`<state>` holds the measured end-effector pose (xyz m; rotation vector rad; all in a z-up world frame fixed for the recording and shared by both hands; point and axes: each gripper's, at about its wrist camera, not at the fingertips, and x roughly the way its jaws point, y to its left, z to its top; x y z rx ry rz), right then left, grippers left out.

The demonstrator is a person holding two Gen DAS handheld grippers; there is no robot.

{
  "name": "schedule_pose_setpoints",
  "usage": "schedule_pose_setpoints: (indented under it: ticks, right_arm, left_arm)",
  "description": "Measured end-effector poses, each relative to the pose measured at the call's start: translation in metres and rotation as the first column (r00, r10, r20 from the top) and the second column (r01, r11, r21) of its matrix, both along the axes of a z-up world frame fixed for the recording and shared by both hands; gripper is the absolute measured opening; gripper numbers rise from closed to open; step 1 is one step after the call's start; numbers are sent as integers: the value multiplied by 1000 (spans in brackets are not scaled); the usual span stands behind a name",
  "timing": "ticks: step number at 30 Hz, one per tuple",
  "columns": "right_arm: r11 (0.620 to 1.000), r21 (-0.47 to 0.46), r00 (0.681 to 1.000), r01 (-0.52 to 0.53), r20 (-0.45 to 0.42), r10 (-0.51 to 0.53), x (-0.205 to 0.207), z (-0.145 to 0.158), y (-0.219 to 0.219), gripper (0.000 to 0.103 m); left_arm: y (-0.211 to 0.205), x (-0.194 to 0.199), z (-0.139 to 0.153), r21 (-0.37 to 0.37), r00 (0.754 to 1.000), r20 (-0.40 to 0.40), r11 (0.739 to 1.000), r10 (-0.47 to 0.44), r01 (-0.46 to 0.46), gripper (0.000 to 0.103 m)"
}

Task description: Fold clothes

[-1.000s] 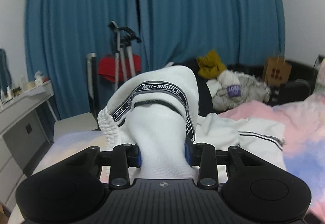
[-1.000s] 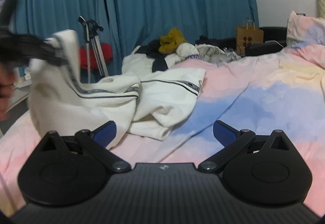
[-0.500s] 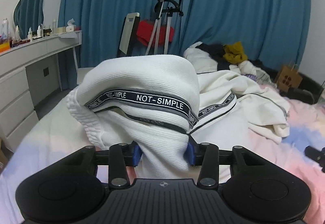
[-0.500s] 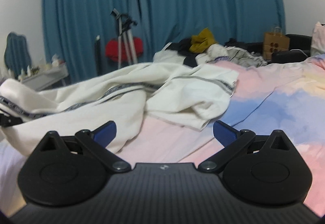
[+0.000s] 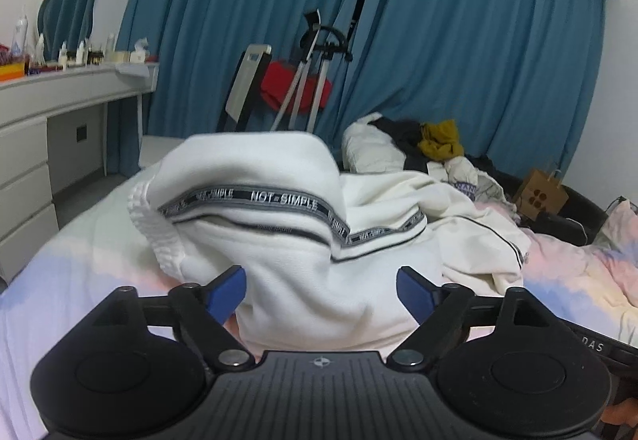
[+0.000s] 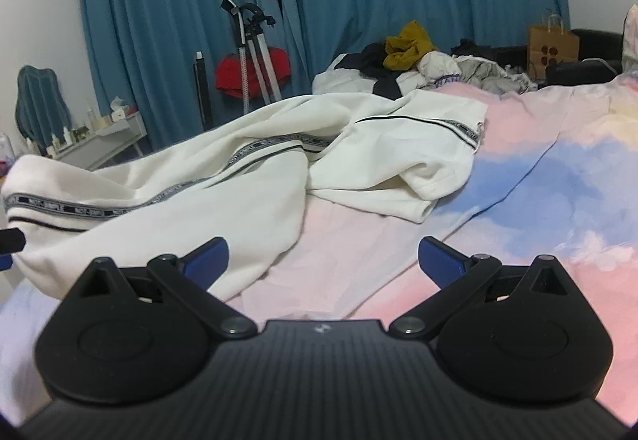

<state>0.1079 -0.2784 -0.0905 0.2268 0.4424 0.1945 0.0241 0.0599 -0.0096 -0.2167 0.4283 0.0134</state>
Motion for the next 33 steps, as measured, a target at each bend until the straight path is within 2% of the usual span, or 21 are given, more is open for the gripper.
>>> schedule_pose_setpoints:
  ticks: [4,7,11,14,18,21,26,27,29,31,32,33]
  right_arm:
    - [998,53,1000,-14,-7,15,2,3,-4,103]
    - [987,157,999,-19,-32,25,18,8,-13,103]
    - [960,280,996,17,-86,7,65,17,-23,101]
    - [934,353,992,55,-123,-12,117,21,-25,100]
    - [934,325,977,148,-197,-86,188,19,-14,99]
    - [922,345,968,174,-232,-95,235,18,-5,99]
    - [941,253,939,223,-315,-138,313,9,35,97]
    - [942,247,930,229,-343,-137,327,3,42,82]
    - [942,248,925,228,-356,-130,345,-6,53,65]
    - [953,188,931,237,-326,-167,352,-6,61,39]
    - [955,159,930,249,-313,-191,350,-4,63,21]
    - [955,136,929,264,-303,-214,348,-1,64,13]
  left_arm:
    - [-6,8,0,16,1000,9,1000,13,-13,87]
    - [-3,17,-2,-32,1000,7,999,31,-30,87]
    - [3,28,-12,-93,1000,-2,995,24,-24,88]
    - [7,37,-21,-110,1000,-20,994,17,-19,88]
    - [13,49,-34,-130,999,-40,991,31,-36,89]
    - [22,59,-43,-169,998,-45,984,52,-59,90]
    - [31,71,-54,-187,997,-27,979,73,-77,91]
    - [31,72,-56,-184,997,-21,980,71,-74,91]
    - [30,74,-60,-172,998,1,983,61,-60,93]
    - [28,77,-63,-161,998,22,986,51,-47,93]
    - [28,80,-64,-163,998,31,986,47,-41,93]
    - [28,82,-65,-169,998,40,985,42,-34,93]
